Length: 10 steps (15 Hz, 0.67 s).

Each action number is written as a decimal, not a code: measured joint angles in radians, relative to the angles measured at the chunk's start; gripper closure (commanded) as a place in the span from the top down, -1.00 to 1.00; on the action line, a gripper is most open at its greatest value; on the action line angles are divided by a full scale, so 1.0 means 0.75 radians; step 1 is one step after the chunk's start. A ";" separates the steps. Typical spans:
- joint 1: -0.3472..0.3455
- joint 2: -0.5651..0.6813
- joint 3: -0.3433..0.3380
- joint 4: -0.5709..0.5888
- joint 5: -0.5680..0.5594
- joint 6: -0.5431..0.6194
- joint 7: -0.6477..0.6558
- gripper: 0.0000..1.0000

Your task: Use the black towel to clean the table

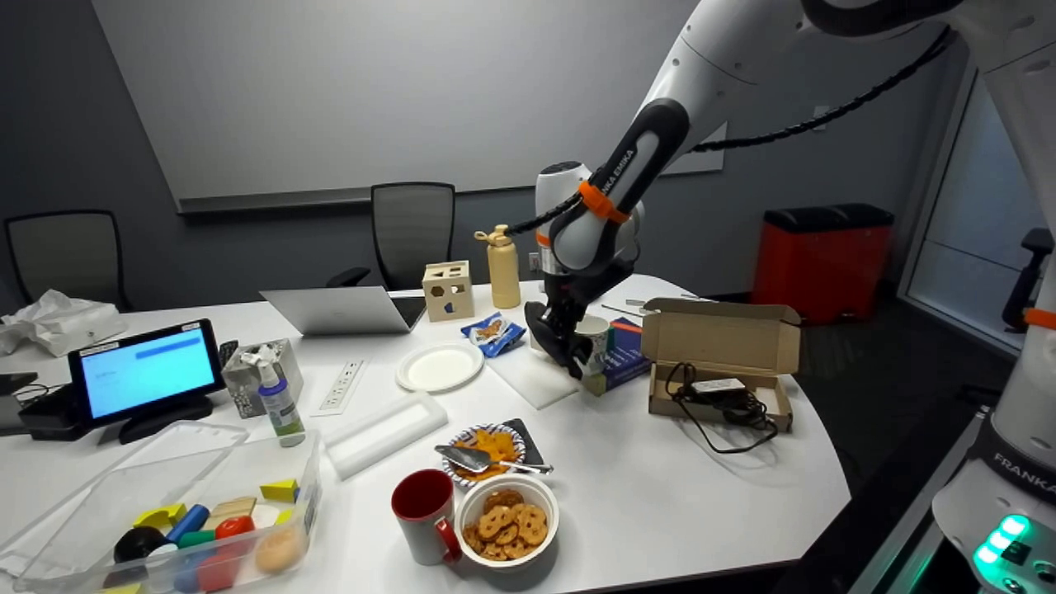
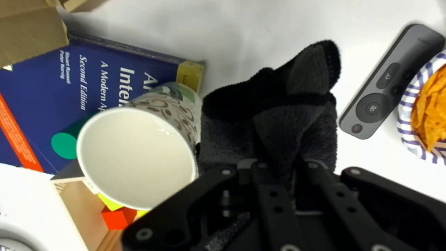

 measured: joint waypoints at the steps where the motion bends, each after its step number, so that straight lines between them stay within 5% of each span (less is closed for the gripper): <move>1: -0.008 0.028 0.009 0.034 0.002 -0.001 -0.025 -0.93; 2: -0.013 0.053 0.017 0.065 0.004 -0.004 -0.045 -0.93; 3: -0.017 0.074 0.024 0.093 0.005 -0.013 -0.065 -0.24; 4: -0.019 0.090 0.031 0.115 0.006 -0.020 -0.082 -0.22; 10: -0.019 0.119 0.045 0.156 0.006 -0.027 -0.126 0.67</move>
